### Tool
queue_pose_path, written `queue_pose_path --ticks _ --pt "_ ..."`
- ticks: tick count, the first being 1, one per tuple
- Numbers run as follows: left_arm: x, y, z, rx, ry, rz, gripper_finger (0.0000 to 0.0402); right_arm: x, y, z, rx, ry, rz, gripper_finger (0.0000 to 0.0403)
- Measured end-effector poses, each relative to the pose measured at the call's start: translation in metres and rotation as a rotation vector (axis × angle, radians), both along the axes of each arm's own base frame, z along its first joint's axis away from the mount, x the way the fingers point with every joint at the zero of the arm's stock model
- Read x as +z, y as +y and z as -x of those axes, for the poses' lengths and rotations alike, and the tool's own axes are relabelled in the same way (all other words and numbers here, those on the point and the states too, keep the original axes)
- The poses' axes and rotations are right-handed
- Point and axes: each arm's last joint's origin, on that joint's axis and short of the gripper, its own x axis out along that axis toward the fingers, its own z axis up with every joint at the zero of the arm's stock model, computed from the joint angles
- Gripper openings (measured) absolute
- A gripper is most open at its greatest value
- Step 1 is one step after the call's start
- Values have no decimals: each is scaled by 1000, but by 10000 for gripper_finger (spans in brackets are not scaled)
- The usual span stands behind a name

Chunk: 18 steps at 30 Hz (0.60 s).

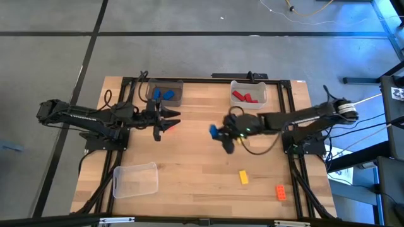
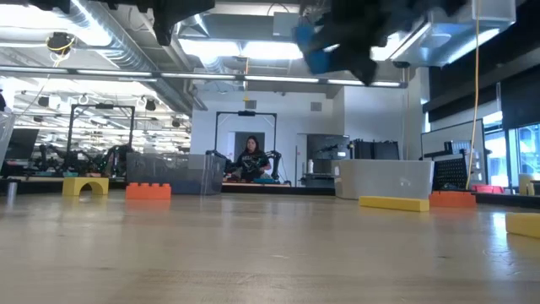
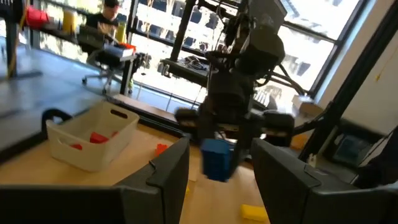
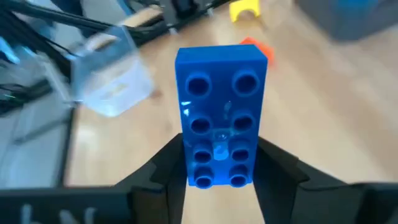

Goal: Sort & place blocks by color
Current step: Put the blue three stud game piece into the black transparent bin

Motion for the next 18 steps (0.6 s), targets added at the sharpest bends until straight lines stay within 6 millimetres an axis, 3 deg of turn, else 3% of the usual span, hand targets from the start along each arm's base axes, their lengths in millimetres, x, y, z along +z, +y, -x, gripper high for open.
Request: queue_pose_path --ticks 4,10,18 --pt "0 1 0 -5 -9 95 165 13 -11 -34 11 26 124 141" --pt "-7 1 -7 -3 28 92 165 23 -16 -70 94 5 172 141" --pt "-17 -4 -37 -20 151 -27 173 22 -18 -84 119 9 176 141"
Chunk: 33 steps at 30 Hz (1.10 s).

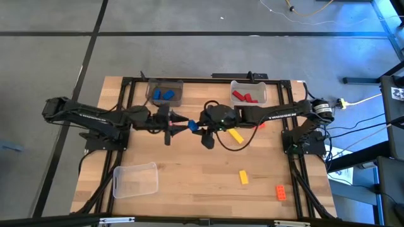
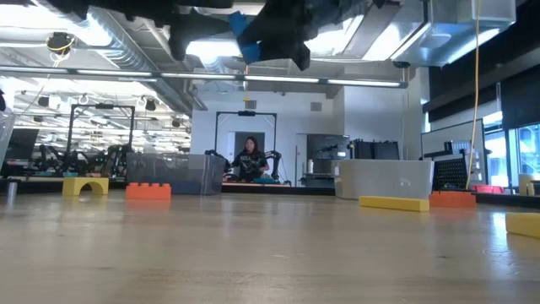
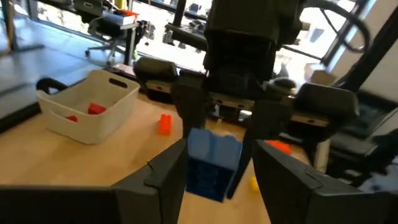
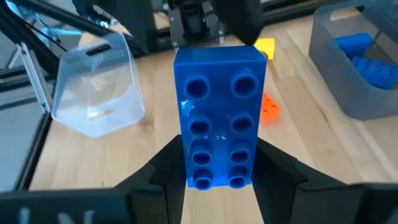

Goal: Sort & place blocks by color
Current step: Put the blue three stud game piece into the black transparent bin

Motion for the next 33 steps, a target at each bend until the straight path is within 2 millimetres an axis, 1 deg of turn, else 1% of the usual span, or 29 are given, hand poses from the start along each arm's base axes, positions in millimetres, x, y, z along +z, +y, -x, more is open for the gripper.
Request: queue_pose_path --ticks 5,9,12,17,22,24,28,33 --pt "3 -1 -14 -7 59 -76 204 -1 1 1 10 10 -6 141" --pt "1 -2 -19 -68 84 -103 226 -1 1 0 16 7 -6 141" --pt "-1 -2 -20 -64 98 -116 231 1 2 0 48 -5 -10 141" --pt "-1 0 -20 -48 102 -120 227 0 2 0 50 -1 -5 141" --pt "-1 0 -20 -50 102 -119 204 0 2 0 50 -2 -5 141" --pt "-1 0 -20 -55 102 -118 185 0 2 0 50 -4 -5 141" --pt "-1 0 -20 -64 101 -117 130 1 2 0 59 -7 1 141" --pt "-2 4 -17 -64 134 -113 128 1 0 2 58 10 16 143"
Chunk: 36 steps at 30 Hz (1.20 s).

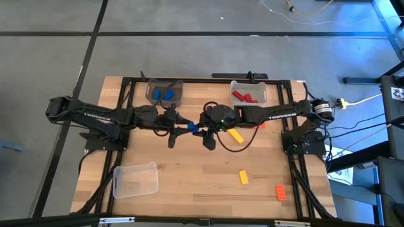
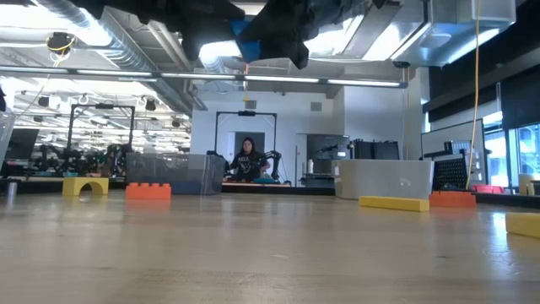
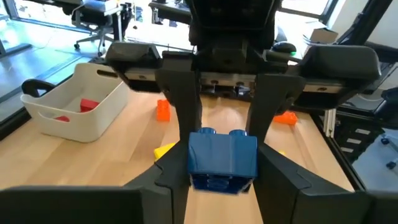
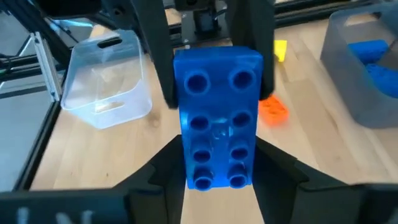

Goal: Sort & place blocks by color
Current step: Put the blue three stud game piece into the black transparent bin

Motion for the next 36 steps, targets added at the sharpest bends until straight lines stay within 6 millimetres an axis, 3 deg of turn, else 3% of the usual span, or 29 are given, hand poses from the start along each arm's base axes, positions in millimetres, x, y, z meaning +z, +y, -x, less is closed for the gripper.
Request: queue_pose_path --ticks 2,5,9,12,16,21,29,32,36 --pt "2 4 7 9 22 0 128 3 -1 5 -15 35 14 182" --pt "6 12 22 54 73 -28 128 1 -5 21 -46 162 11 275" --pt "19 20 48 108 67 -77 128 -5 -11 51 -77 424 15 359" --pt "30 24 64 140 9 -90 128 -18 -12 78 -89 569 49 374" --pt "29 26 81 164 -50 -76 128 -36 -11 114 -132 570 -22 365" --pt "12 25 90 185 -164 -7 128 -43 -10 146 -237 316 -201 351" --pt "-7 25 91 184 -370 93 128 -10 -10 152 -189 -351 -351 349" --pt "-8 25 91 185 -367 95 128 -2 -10 151 -167 -457 -338 349" --pt "-7 25 91 186 -372 94 128 -1 -10 151 -163 -471 -327 349"
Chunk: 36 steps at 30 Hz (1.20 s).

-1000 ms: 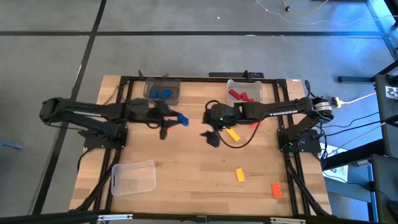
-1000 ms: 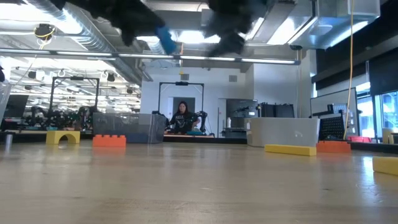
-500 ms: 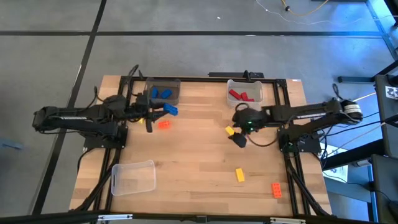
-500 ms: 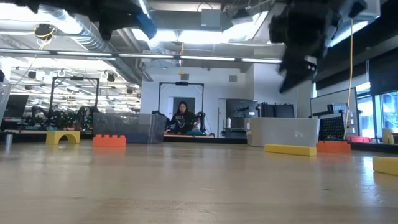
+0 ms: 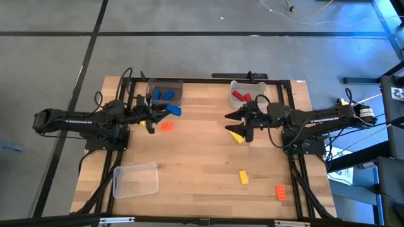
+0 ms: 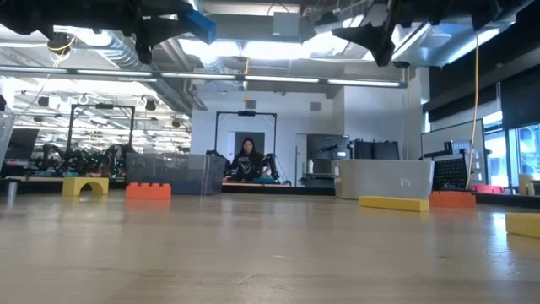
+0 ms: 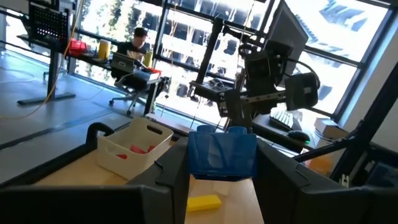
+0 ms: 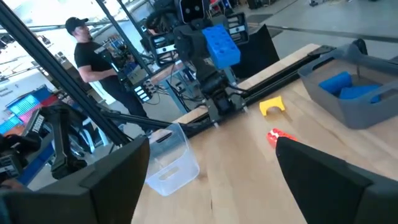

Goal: Sort & place blocks by color
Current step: Put the blue three stud game piece into the black transparent bin

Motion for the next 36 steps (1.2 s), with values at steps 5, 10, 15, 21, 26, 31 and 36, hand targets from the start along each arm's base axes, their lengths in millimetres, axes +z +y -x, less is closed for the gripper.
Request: queue_pose_path --ticks 5,10,15,21,26,31,36 --pt "0 0 0 -1 -2 0 128 0 0 0 -2 3 -22 349" --pt "0 0 0 -2 -2 0 128 0 0 0 -2 2 -22 349" --pt "0 0 0 -2 -2 0 128 0 0 0 -3 2 -22 349" --pt "0 2 0 73 -1 10 128 0 0 0 -3 3 -21 349" --pt "17 20 -9 229 128 35 128 0 0 0 -6 4 -21 349" --pt "48 65 -17 390 463 46 128 -1 -1 0 -29 14 -20 349" --pt "40 123 -24 414 811 102 128 -2 -1 0 -33 17 -20 349"
